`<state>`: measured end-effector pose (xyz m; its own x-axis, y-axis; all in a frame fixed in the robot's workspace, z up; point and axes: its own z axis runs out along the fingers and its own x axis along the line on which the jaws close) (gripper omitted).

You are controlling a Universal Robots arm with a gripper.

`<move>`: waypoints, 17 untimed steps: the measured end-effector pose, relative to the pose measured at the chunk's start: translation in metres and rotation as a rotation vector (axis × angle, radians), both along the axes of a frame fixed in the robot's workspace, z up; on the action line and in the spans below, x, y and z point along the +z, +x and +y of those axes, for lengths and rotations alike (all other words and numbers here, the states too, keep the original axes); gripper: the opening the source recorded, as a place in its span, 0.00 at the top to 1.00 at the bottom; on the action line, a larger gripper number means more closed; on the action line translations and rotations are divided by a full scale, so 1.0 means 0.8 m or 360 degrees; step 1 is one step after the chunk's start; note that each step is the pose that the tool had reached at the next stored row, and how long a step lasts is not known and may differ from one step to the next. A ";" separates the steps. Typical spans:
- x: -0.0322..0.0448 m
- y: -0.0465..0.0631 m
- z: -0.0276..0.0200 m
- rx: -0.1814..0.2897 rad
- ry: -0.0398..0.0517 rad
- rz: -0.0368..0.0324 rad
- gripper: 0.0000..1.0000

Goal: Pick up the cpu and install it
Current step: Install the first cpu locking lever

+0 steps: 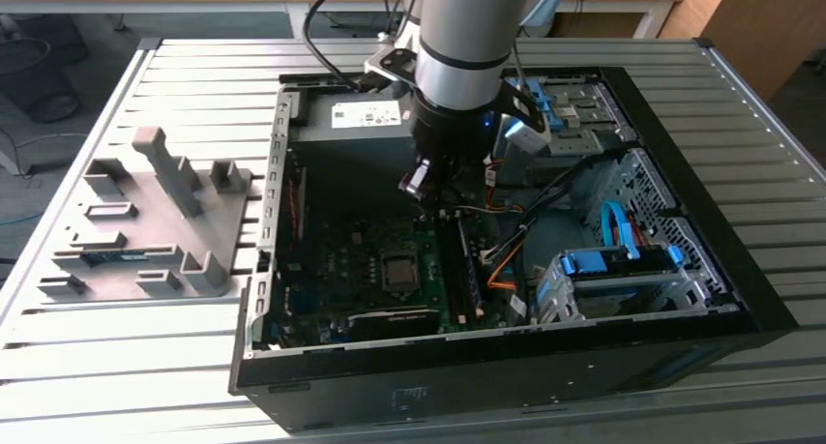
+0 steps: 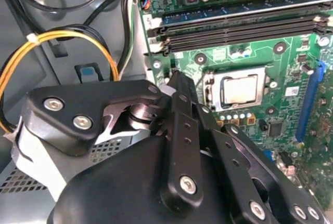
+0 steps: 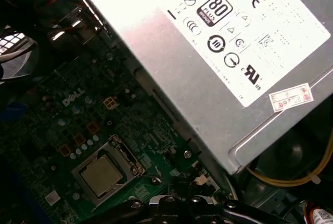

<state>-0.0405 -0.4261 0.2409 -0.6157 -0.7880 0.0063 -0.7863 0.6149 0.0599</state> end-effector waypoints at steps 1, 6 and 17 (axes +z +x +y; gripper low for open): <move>-0.0007 -0.001 0.0006 0.0000 0.0000 0.0000 0.90; -0.0016 -0.008 -0.0009 0.0005 0.0000 0.0000 0.90; -0.0016 -0.010 -0.0206 0.0027 -0.0024 0.0000 0.90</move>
<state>-0.0484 -0.4426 0.2396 -0.6024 -0.7980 0.0182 -0.7965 0.6025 0.0507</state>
